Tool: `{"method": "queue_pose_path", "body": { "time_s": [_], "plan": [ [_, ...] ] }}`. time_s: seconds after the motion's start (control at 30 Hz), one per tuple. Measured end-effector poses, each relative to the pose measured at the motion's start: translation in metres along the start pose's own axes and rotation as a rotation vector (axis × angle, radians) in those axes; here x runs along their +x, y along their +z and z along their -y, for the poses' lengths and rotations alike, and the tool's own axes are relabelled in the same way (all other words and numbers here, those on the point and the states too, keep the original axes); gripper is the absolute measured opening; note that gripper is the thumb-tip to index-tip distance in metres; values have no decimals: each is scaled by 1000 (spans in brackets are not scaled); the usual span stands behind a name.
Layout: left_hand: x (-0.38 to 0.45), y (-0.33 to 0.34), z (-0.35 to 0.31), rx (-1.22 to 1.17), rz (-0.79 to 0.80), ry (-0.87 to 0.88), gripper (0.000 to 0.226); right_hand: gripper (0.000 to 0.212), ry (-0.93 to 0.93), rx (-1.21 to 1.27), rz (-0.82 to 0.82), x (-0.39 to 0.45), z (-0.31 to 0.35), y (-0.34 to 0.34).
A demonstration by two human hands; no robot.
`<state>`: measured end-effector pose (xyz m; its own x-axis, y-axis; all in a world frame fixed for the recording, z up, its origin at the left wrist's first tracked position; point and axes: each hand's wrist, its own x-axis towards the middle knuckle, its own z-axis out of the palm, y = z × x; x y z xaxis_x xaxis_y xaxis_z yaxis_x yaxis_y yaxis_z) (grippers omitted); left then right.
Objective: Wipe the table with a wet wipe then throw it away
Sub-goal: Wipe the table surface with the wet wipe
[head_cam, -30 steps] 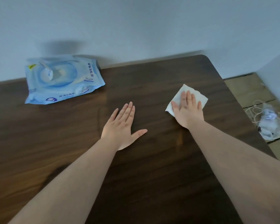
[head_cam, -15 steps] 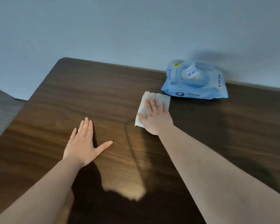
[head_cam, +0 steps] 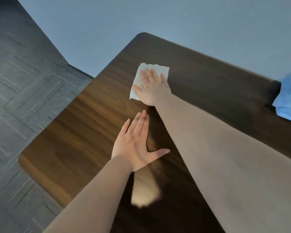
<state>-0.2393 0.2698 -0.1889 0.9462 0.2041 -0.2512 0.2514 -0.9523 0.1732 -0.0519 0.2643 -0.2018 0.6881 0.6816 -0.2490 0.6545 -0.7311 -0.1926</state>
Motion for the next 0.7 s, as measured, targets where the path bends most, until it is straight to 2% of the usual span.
{"method": "queue_pose_path", "body": {
  "time_s": [0.2, 0.3, 0.43, 0.53, 0.7],
  "plan": [
    [0, 1, -2, 69, 10, -18, 112, 66, -13, 23, -44, -22, -17, 3],
    [0, -1, -3, 114, 26, 3, 113, 66, 63, 75, -18, -62, -48, 4],
    [1, -6, -10, 209, 67, 152, 110, 69, 211, 83, 14, -137, -112, 8],
    [6, -3, -45, 215, 73, 276, 107, 70, 383, 79, 25, -199, -176, 10],
    [19, 15, -149, 177, 67, 421, 99, 69, 678, 108, 3, -327, -278, 18]
  ]
}}
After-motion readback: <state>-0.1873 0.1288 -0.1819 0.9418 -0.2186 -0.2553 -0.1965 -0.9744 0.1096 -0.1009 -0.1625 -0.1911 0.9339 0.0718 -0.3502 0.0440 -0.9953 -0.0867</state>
